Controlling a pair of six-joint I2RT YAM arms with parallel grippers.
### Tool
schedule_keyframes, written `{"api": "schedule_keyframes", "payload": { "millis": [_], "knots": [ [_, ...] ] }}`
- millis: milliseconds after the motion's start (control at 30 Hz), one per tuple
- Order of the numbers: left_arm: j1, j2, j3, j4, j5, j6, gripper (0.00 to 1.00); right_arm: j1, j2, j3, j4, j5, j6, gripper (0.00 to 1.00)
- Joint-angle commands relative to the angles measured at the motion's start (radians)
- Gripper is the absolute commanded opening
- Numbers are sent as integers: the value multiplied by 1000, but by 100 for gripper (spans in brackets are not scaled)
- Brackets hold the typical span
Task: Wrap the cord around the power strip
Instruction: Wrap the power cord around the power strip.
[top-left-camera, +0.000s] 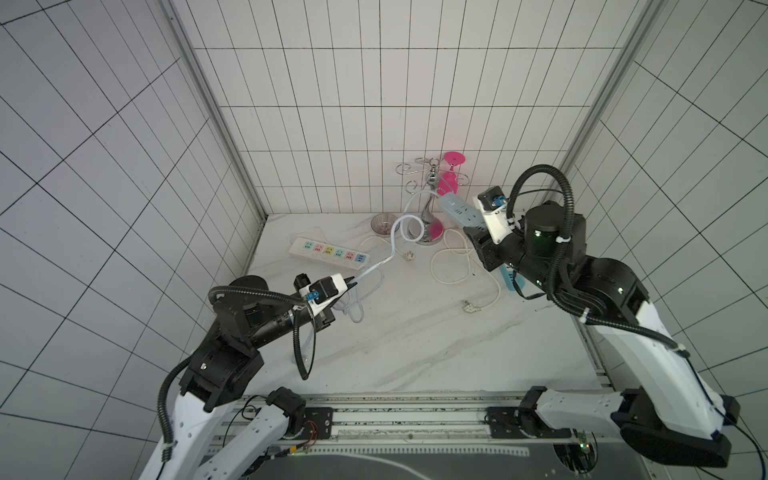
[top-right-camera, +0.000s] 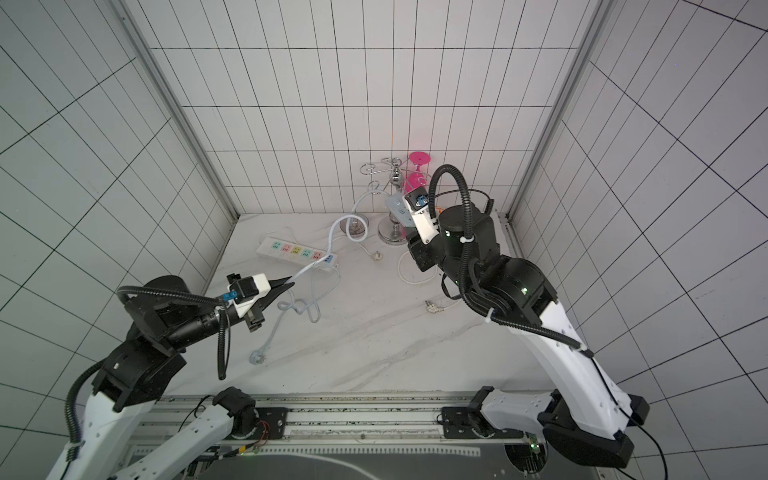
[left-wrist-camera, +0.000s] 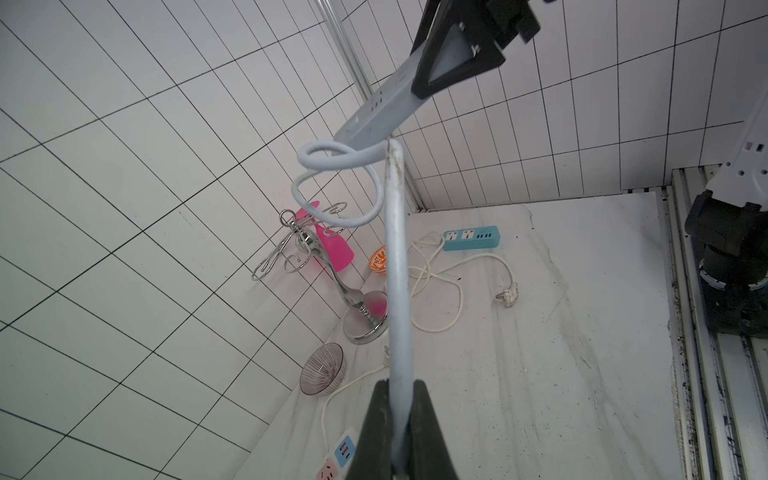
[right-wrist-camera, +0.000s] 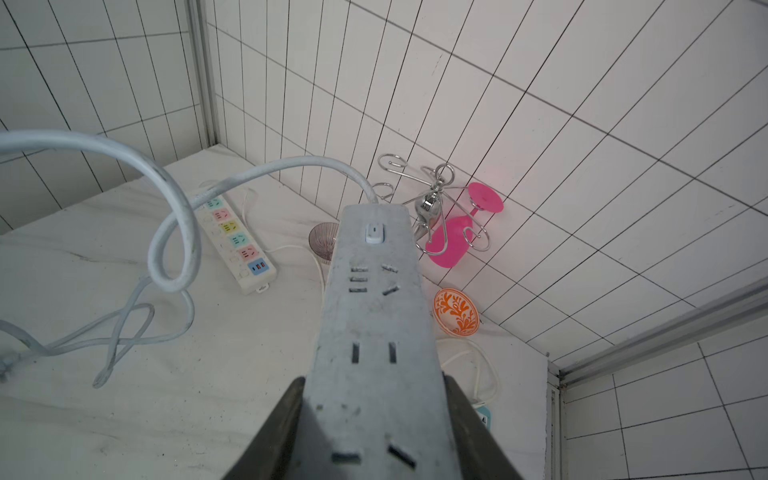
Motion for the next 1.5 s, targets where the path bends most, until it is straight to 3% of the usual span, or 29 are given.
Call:
{"api": "schedule_keyframes", "payload": {
  "millis": [0,233,467,767,1033,1167,1267,1467],
  "knots": [
    [-6,26,86,-9,38,71,0,-67,-65,-112,105,-210,-37,0],
    [-8,162,238,7,158,96,0,-135,-100,-259,130,-620,-54,0],
    [-11,266,278,79,275,57,0,-143,-151,-355,244,-858,-48,0],
    [-9,331,333,46,235,118,0,-159,-230,-405,335,-1040,-21,0],
    [-11,350,415,-14,115,201,0,-170,-297,-318,155,-1220,-27,0],
    [-12,362,439,-15,113,205,0,-170,-338,-320,123,-1333,-3,0],
    [-15,370,420,4,143,187,0,-171,-395,-403,306,-1442,122,0],
    [-17,352,327,64,188,138,0,-170,-505,-609,966,-1515,536,0]
  ]
}}
